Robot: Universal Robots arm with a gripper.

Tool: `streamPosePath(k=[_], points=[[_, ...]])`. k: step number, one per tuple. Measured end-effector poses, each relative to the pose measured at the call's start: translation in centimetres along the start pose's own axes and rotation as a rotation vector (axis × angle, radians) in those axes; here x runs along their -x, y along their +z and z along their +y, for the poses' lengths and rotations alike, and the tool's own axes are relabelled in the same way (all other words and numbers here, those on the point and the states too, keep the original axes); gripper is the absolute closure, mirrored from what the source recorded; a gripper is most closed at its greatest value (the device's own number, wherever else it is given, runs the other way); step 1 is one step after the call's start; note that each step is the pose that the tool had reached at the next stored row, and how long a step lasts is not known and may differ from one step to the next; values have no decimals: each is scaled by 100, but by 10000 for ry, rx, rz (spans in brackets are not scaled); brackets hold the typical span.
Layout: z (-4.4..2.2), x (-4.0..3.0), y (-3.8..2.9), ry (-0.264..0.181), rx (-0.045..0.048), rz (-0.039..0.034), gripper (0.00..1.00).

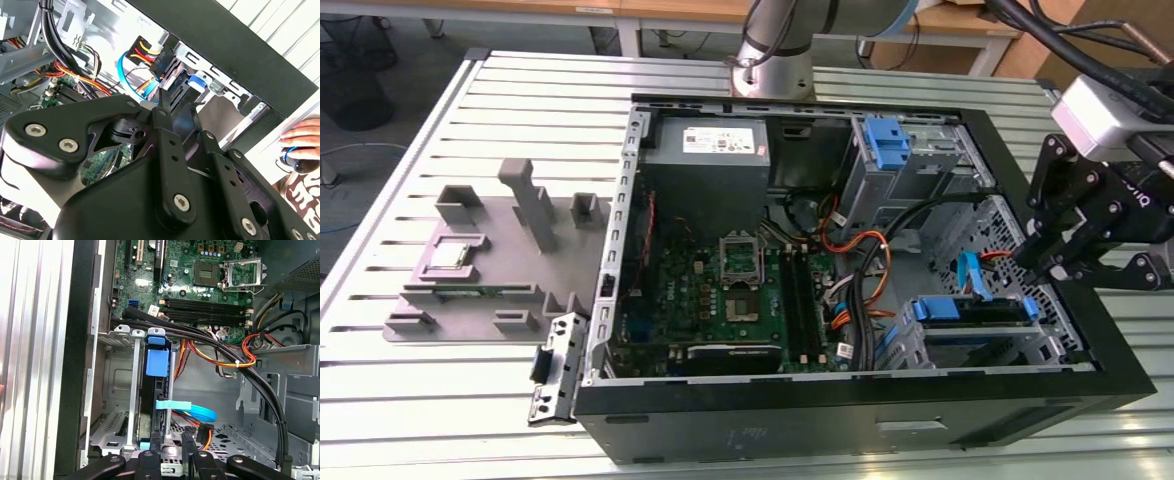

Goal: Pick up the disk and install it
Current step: 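Insert the second disk wire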

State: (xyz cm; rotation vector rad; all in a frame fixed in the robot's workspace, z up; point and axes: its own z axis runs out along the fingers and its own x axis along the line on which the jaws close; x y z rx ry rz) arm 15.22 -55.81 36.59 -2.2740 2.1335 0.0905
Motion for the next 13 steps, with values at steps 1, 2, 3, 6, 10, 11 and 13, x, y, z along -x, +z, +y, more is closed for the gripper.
streamPosePath(k=[1, 2, 3, 6, 10, 11, 13], points=[[0, 0, 4, 0, 0, -2, 69], [0, 0, 8, 1, 0, -1, 69], [0, 0, 12, 0, 0, 1, 69], [-1, 8, 21, 0, 1, 1, 69], [-3, 43, 28, 1, 0, 2, 69], [-4, 53, 31, 0, 0, 2, 69], [-6, 73, 38, 0, 1, 1, 69]])
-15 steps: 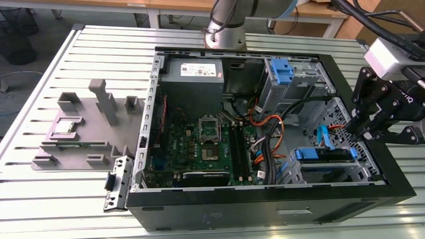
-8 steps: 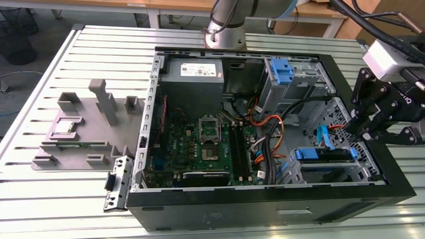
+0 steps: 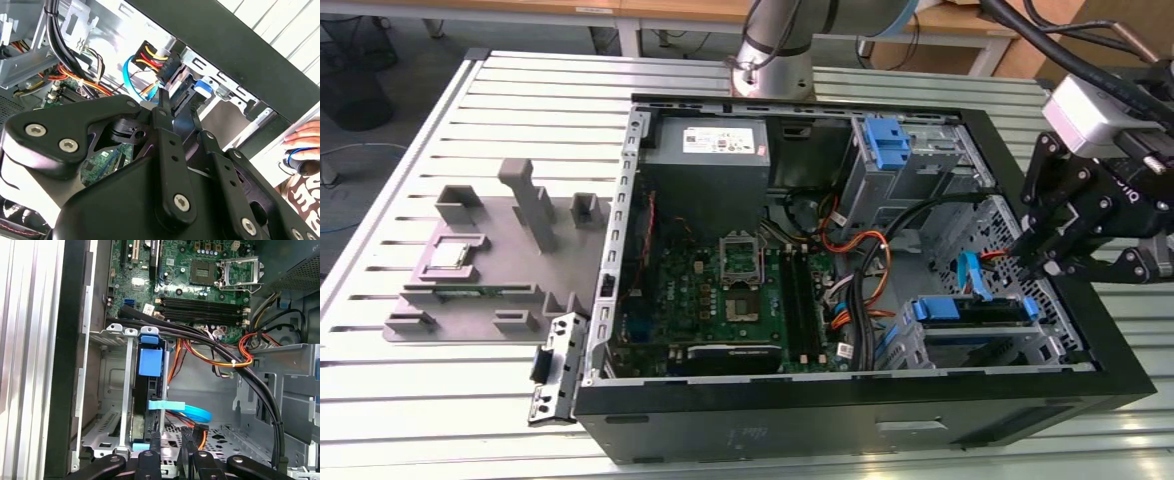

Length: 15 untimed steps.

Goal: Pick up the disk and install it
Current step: 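Insert the second disk wire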

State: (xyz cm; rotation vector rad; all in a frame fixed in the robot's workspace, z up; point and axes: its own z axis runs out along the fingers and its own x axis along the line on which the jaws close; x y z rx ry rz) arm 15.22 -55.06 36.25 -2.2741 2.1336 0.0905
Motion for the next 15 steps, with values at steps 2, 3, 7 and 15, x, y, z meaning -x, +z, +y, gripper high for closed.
streamPosePath(k=[2, 3, 7, 15], points=[[-2, 20, 10, 0, -1, 0, 69], [-2, 30, 16, 0, 0, 0, 69], [-5, 67, 34, 1, 0, 1, 69], [-24, 134, 56, 0, 0, 0, 69]])
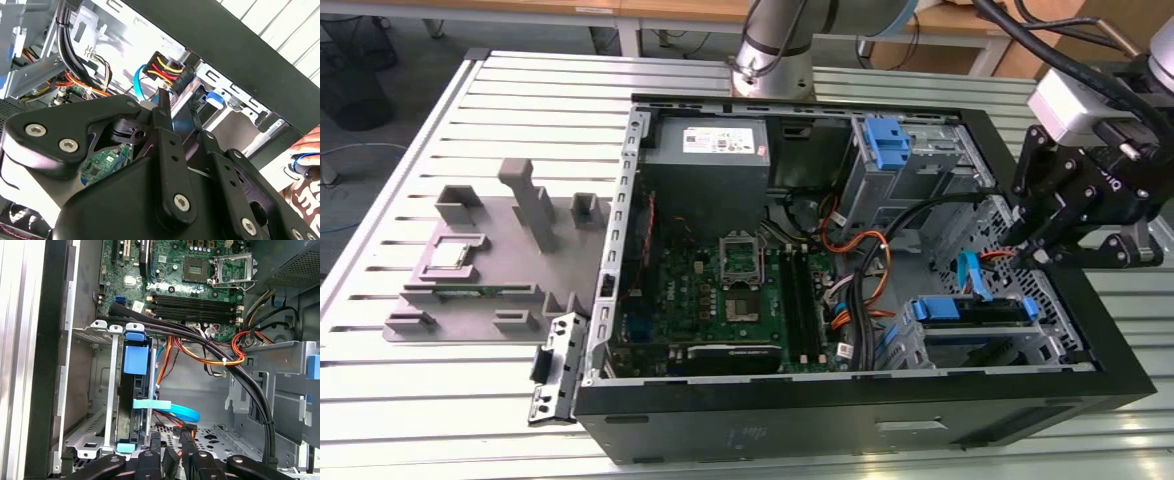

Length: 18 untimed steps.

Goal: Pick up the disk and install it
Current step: 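Insert the second disk wire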

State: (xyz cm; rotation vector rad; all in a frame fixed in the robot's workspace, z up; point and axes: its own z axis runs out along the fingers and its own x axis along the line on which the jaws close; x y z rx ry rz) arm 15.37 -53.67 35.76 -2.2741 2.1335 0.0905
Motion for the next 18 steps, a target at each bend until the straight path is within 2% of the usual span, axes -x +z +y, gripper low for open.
streamPosePath(k=[5, 12, 18], points=[[-33, 34, 10, 0, 0, 0, 69], [-143, 30, 15, 10, -1, 4, 69], [-197, 25, 34, 20, 0, 16, 69]])
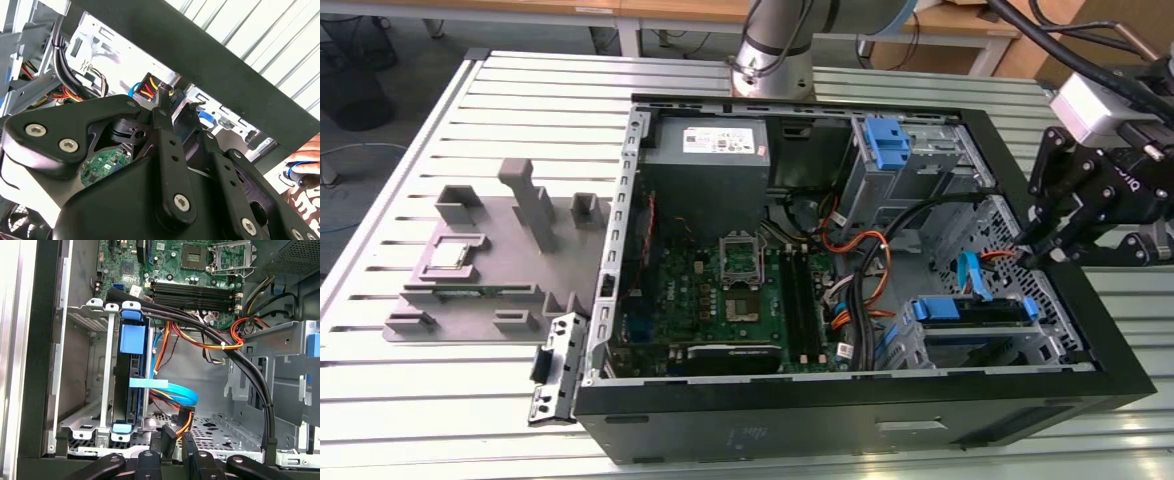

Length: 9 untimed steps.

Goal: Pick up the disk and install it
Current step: 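Insert the second disk wire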

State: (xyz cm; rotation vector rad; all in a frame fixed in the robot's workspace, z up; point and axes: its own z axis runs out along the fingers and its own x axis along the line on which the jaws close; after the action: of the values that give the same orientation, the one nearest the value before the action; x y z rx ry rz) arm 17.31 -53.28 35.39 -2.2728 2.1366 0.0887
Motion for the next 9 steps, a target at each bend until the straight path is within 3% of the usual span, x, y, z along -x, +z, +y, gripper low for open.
streamPosePath(k=[9], points=[[-35, -4, 34, 65, 5, 145, 69]])
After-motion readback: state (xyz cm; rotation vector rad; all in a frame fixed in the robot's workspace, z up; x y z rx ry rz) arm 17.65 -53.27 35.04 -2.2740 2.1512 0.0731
